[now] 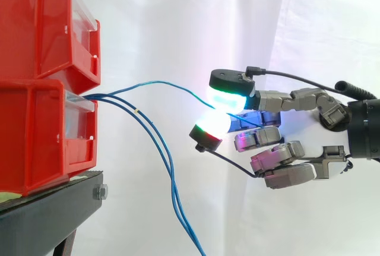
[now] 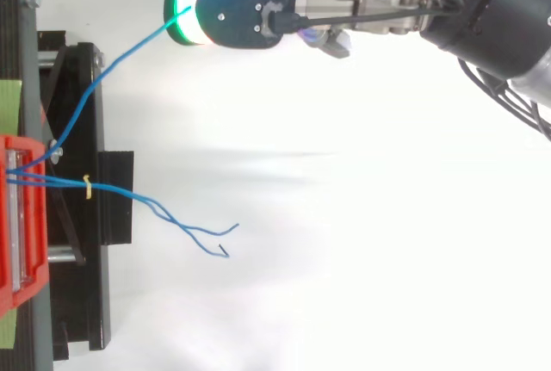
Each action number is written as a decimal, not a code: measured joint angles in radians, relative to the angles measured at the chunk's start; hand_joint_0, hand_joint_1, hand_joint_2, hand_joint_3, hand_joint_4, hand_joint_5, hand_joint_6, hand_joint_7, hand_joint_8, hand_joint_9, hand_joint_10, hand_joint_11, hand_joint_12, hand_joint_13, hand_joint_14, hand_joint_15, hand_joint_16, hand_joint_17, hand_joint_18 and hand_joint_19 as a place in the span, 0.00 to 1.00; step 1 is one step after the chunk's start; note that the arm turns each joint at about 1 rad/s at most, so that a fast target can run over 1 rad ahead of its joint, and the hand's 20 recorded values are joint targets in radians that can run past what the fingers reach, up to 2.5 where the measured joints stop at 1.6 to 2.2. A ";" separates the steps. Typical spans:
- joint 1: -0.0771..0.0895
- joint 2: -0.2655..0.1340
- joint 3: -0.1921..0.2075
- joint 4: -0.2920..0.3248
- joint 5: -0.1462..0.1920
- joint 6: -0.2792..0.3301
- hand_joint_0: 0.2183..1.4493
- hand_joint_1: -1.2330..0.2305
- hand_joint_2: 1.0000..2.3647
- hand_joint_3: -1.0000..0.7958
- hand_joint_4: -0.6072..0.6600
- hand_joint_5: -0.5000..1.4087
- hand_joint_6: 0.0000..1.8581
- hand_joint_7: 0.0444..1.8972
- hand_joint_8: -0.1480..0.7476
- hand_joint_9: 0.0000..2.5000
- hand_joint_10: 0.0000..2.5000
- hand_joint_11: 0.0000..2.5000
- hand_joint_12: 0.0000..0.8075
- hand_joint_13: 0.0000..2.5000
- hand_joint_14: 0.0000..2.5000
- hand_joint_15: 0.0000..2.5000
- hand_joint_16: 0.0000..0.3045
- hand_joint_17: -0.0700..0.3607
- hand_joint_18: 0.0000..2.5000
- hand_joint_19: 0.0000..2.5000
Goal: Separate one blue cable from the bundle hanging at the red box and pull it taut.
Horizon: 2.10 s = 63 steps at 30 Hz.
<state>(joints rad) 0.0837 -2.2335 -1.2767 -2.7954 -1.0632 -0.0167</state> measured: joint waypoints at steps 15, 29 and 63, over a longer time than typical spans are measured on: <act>0.013 0.007 0.000 -0.091 -0.069 0.064 0.32 0.31 0.02 0.52 0.38 0.18 0.46 0.67 0.41 0.15 1.00 0.85 0.45 0.33 1.00 0.74 0.10 0.32 0.57 0.76; 0.019 0.037 0.000 -0.154 -0.087 0.071 0.32 0.32 0.02 0.54 0.42 0.18 0.46 0.69 0.42 0.16 1.00 0.83 0.45 0.33 1.00 0.73 0.10 0.33 0.58 0.77; 0.022 0.037 0.000 -0.147 -0.089 -0.016 0.33 0.31 0.02 0.54 0.41 0.18 0.46 0.69 0.44 0.17 1.00 0.83 0.47 0.34 1.00 0.73 0.12 0.36 0.58 0.72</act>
<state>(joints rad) 0.1061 -2.1963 -1.2769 -2.9422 -1.1520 -0.0322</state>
